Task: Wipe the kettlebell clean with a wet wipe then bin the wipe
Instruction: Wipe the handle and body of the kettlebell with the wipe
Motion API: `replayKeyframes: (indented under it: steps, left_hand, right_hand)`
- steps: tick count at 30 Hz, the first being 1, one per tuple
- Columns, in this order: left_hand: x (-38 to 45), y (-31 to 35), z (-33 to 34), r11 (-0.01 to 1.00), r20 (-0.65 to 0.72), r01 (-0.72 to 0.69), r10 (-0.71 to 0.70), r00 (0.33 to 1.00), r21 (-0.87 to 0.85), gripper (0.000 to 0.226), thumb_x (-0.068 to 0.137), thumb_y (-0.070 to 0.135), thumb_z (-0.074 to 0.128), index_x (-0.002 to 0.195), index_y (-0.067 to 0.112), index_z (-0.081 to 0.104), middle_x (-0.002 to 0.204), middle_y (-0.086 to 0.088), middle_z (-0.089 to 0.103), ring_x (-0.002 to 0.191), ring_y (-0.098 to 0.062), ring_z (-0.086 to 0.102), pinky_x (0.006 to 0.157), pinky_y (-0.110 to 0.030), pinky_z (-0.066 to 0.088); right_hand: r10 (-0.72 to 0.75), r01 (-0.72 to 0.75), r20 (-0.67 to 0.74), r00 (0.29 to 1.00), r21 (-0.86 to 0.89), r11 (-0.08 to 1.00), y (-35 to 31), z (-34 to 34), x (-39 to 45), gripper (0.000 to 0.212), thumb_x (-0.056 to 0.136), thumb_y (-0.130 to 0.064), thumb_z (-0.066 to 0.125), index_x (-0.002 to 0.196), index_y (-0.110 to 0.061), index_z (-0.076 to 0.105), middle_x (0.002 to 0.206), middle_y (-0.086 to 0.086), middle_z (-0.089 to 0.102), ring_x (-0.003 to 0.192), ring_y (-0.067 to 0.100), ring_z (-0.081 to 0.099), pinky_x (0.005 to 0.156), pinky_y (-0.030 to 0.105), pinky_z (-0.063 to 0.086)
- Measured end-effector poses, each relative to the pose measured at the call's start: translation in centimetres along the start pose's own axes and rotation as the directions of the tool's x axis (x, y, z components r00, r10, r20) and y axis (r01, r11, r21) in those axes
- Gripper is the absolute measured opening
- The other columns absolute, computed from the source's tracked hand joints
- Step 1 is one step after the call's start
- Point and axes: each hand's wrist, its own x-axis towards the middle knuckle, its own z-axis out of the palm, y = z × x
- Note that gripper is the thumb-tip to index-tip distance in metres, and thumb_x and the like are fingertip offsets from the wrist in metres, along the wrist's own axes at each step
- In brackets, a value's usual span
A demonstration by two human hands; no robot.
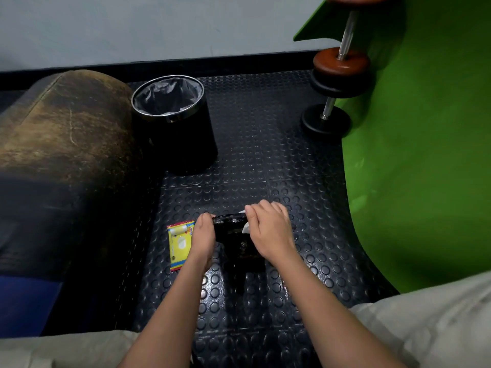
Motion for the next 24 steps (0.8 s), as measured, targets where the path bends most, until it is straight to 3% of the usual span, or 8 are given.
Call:
replayKeyframes:
  steps: [3, 7, 11, 14, 17, 20, 24]
  left_hand:
    - [0.0, 0.1, 0.0, 1.000, 0.007, 0.021, -0.021, 1.000, -0.017, 0.038, 0.099, 0.022, 0.027, 0.107, 0.001, 0.057, 0.092, -0.006, 0.054, 0.080, -0.018, 0.047, 0.066, -0.030, 0.040]
    - [0.1, 0.0, 0.1, 0.999, 0.007, 0.046, -0.046, 0.999, -0.026, 0.030, 0.098, 0.025, 0.027, 0.100, 0.012, 0.054, 0.091, -0.007, 0.050, 0.082, -0.019, 0.044, 0.065, -0.032, 0.037]
    - [0.1, -0.2, 0.1, 0.999, -0.007, 0.021, -0.022, 1.000, -0.049, 0.035, 0.102, 0.021, 0.027, 0.107, 0.003, 0.056, 0.094, -0.009, 0.051, 0.082, -0.018, 0.045, 0.069, -0.030, 0.038]
    - [0.1, -0.2, 0.1, 1.000, -0.020, 0.012, -0.013, 1.000, -0.020, 0.034, 0.102, 0.019, 0.027, 0.106, 0.005, 0.058, 0.095, -0.008, 0.054, 0.084, -0.019, 0.047, 0.071, -0.031, 0.039]
    - [0.3, -0.4, 0.1, 0.999, -0.020, 0.032, -0.032, 0.999, -0.021, 0.038, 0.101, 0.023, 0.028, 0.111, 0.005, 0.060, 0.101, -0.009, 0.058, 0.092, -0.023, 0.049, 0.079, -0.036, 0.039]
    - [0.3, -0.5, 0.0, 1.000, -0.008, 0.028, -0.028, 1.000, -0.003, 0.036, 0.100, 0.024, 0.027, 0.106, 0.009, 0.060, 0.101, -0.008, 0.059, 0.088, -0.020, 0.049, 0.075, -0.035, 0.040]
    - [-0.1, -0.2, 0.1, 1.000, 0.000, -0.002, 0.002, 1.000, -0.029, 0.034, 0.100, 0.020, 0.026, 0.101, 0.010, 0.058, 0.090, -0.005, 0.055, 0.082, -0.018, 0.048, 0.068, -0.030, 0.040]
  right_hand:
    - [0.097, -0.097, 0.005, 0.995, 0.042, 0.994, 0.1, -0.2, 0.3, 0.049, 0.110, -0.038, 0.026, 0.091, -0.021, 0.067, 0.083, -0.012, 0.062, 0.084, 0.015, 0.058, 0.105, 0.037, 0.037]
    - [0.272, -0.266, 0.158, 0.949, -0.062, 0.962, -1.0, -1.4, 2.1, 0.053, 0.110, -0.037, 0.017, 0.104, -0.014, 0.064, 0.093, 0.006, 0.074, 0.092, 0.024, 0.067, 0.106, 0.038, 0.035]
    - [0.182, -0.133, 0.188, 0.965, -0.246, 0.960, -3.5, -0.9, 2.5, 0.068, 0.108, -0.048, 0.013, 0.096, -0.014, 0.070, 0.085, 0.010, 0.075, 0.086, 0.029, 0.069, 0.100, 0.043, 0.038]
    - [0.083, -0.020, 0.188, 0.979, -0.316, 0.949, -4.8, 0.1, 2.2, 0.074, 0.106, -0.053, 0.013, 0.088, -0.014, 0.074, 0.080, 0.010, 0.075, 0.083, 0.029, 0.069, 0.097, 0.043, 0.038]
    - [-0.018, 0.062, 0.169, 0.985, -0.260, 0.964, -4.5, 0.5, 1.8, 0.065, 0.107, -0.050, 0.020, 0.084, -0.017, 0.072, 0.082, 0.005, 0.075, 0.083, 0.029, 0.067, 0.098, 0.042, 0.037]
    - [-0.081, 0.107, 0.133, 0.988, -0.203, 0.973, -3.0, 0.4, 1.5, 0.059, 0.107, -0.049, 0.024, 0.091, -0.020, 0.073, 0.096, -0.001, 0.068, 0.094, 0.023, 0.056, 0.104, 0.040, 0.033]
    - [-0.007, 0.014, 0.041, 0.999, -0.168, 0.986, -1.1, -0.1, 1.1, 0.061, 0.108, -0.047, 0.023, 0.094, -0.021, 0.076, 0.094, -0.005, 0.058, 0.093, 0.017, 0.051, 0.106, 0.038, 0.031]
